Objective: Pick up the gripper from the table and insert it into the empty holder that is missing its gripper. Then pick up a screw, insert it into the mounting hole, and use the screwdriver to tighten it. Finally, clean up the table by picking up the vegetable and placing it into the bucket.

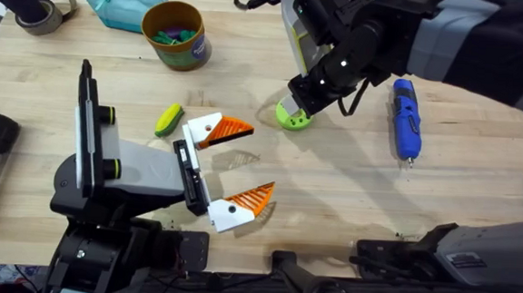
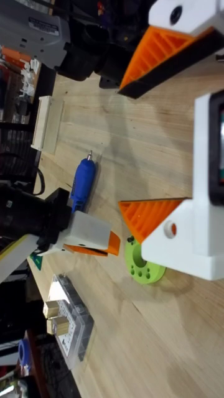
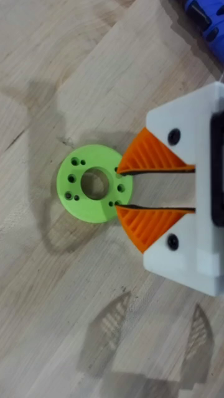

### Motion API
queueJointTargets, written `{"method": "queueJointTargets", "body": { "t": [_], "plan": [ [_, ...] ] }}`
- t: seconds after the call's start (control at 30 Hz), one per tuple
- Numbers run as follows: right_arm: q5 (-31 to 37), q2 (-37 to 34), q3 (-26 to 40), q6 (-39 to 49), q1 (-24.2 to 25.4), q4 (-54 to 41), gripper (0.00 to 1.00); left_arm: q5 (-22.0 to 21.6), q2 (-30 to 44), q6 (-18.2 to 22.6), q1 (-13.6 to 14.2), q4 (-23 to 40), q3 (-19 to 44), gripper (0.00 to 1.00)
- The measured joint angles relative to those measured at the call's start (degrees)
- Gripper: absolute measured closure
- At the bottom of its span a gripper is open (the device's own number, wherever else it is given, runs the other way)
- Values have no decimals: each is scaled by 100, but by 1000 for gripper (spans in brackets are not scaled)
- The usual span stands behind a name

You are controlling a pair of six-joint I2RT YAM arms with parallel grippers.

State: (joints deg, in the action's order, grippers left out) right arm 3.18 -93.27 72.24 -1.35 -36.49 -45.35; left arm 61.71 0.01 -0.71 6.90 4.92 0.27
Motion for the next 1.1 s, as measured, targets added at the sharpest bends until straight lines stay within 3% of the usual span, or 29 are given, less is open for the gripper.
{"method": "queueJointTargets", "body": {
  "t": [0.5,0.8,1.1],
  "plan": [
    [-2,33,-1,10,2,-160,719,0,0,-2,-2,51,0,13],
    [-2,737,-3,10,2,-651,719,0,0,-2,-2,51,0,13],
    [-2,787,-3,10,66,-1111,719,0,0,-2,-2,51,0,13]
  ]
}}
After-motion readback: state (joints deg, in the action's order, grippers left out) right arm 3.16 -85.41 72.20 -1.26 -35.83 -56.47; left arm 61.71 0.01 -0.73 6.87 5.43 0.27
